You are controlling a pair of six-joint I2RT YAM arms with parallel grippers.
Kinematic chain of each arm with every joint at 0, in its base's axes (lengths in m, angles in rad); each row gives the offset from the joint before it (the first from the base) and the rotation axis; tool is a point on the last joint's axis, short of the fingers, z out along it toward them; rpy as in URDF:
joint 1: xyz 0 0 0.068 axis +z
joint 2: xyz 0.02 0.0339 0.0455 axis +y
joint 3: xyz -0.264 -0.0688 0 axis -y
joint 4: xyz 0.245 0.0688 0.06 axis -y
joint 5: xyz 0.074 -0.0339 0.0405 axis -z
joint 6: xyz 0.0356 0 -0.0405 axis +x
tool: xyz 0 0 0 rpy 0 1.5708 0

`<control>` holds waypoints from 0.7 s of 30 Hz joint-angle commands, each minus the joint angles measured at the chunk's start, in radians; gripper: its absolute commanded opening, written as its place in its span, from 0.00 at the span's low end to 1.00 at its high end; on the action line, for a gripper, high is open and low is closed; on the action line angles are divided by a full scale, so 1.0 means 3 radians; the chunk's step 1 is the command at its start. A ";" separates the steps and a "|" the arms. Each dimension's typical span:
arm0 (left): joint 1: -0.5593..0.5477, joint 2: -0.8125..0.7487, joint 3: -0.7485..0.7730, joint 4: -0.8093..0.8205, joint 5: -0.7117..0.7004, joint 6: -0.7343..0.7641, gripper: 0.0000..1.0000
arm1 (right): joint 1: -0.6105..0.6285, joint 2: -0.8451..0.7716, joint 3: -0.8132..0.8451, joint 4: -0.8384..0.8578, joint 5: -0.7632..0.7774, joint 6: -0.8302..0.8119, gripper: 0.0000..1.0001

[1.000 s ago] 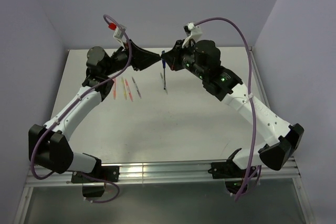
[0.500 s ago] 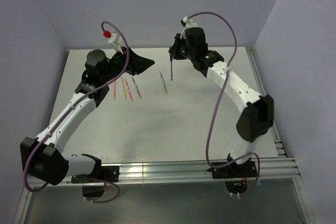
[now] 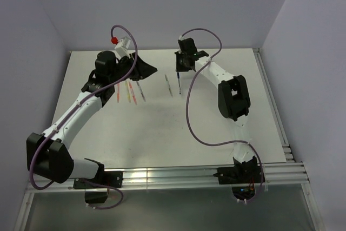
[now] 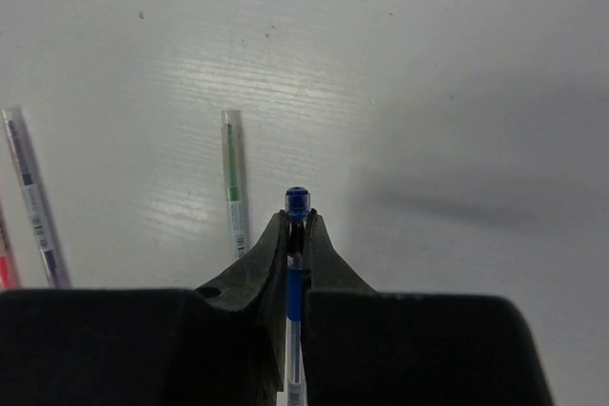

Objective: Insert the pens into the pen caps
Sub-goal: Place the pen at the center of the board.

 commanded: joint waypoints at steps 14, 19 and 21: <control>0.0015 0.0068 0.0149 0.0046 0.0137 0.0012 0.41 | 0.0016 0.0270 0.0087 -0.0037 -0.0014 0.0012 0.02; 0.0015 0.0078 0.0148 0.0061 0.0162 -0.0003 0.41 | 0.0016 0.0276 0.0001 -0.0022 -0.0009 0.0017 0.08; 0.0015 0.0083 0.0148 0.0066 0.0178 -0.0013 0.41 | 0.0021 0.0276 -0.0030 -0.0022 0.0001 0.0017 0.11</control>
